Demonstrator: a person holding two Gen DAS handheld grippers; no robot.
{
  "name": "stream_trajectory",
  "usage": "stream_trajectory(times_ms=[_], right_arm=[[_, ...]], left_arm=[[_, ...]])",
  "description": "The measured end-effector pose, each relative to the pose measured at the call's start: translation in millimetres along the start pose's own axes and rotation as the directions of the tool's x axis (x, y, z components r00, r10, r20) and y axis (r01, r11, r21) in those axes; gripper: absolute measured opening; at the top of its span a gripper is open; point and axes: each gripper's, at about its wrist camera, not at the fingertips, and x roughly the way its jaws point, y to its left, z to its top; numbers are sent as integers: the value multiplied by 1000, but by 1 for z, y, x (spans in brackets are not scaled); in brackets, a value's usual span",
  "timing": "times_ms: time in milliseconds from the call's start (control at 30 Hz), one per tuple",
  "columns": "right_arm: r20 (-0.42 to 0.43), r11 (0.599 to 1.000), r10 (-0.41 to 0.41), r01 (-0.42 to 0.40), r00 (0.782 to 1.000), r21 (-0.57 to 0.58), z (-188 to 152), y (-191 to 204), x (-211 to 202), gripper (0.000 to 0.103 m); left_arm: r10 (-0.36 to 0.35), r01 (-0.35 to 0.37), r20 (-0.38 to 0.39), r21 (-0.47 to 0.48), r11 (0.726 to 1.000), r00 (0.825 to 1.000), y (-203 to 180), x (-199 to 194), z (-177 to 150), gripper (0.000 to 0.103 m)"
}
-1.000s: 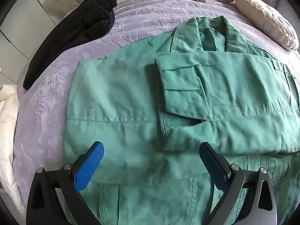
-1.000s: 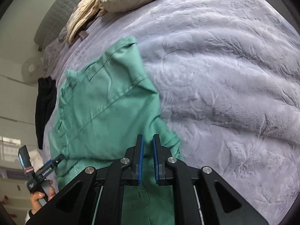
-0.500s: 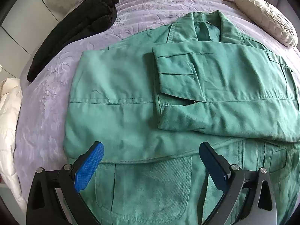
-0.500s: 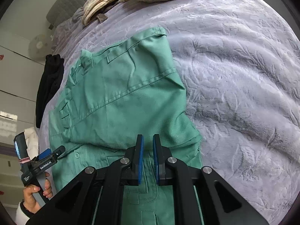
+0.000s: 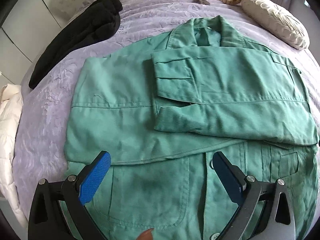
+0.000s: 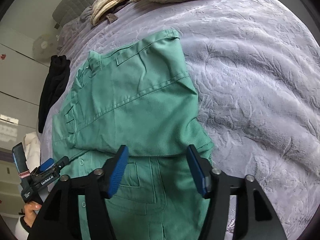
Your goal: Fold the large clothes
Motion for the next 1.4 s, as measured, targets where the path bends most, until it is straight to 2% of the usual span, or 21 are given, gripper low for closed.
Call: stream_trajectory(times_ms=[133,167,200,267,367,500,600,767,833,933,1000,1267,1400], right_arm=[[-2,1000,7,-7,1000,-7,-3,-1,0,66],[-2,1000,8,-8,1000,-8,-4,-1,0,70],[-2,1000,11,-11,1000,-12,-5,-1,0,79],[10,999,19,-19,1000,-26,-6,0,-1,86],[24,999,20,-18,1000,-52,-9,2,-1,86],[6,997,30,-30,1000,-64,-14,7,3,86],[5,996,48,-47,999,-70,-19,11,2,86],[4,995,82,-82,997,-57,-28,19,2,89],[8,995,82,-81,997,-50,-33,22,3,103],[35,994,105,-104,994,-37,-44,28,2,103],[24,994,103,-103,994,-33,-51,34,5,103],[21,994,109,-108,994,-24,-82,58,2,103],[-33,994,103,-104,994,-16,-98,68,3,103]], left_arm=[[-17,16,-30,-16,1000,999,-3,-2,-8,102],[-17,16,-36,-17,1000,999,-3,-2,-9,102],[-14,13,-44,-17,1000,999,-3,-2,-11,102],[-9,8,-59,-25,1000,998,-2,-2,-16,102],[-21,17,-78,-44,999,997,1,-1,-22,102],[2,-6,-82,-51,999,997,5,-2,-29,102],[-28,22,-97,-62,998,995,9,-2,-34,102],[-32,28,-83,-47,998,996,16,-3,-41,102],[-43,40,-83,-39,998,996,19,-2,-44,102],[-62,60,-83,-28,998,995,21,-1,-53,102],[-70,68,-74,-26,997,995,28,-3,-61,102],[-77,75,-74,-32,997,994,74,-17,-98,102],[-68,65,-86,-33,997,994,102,-21,-122,102]])
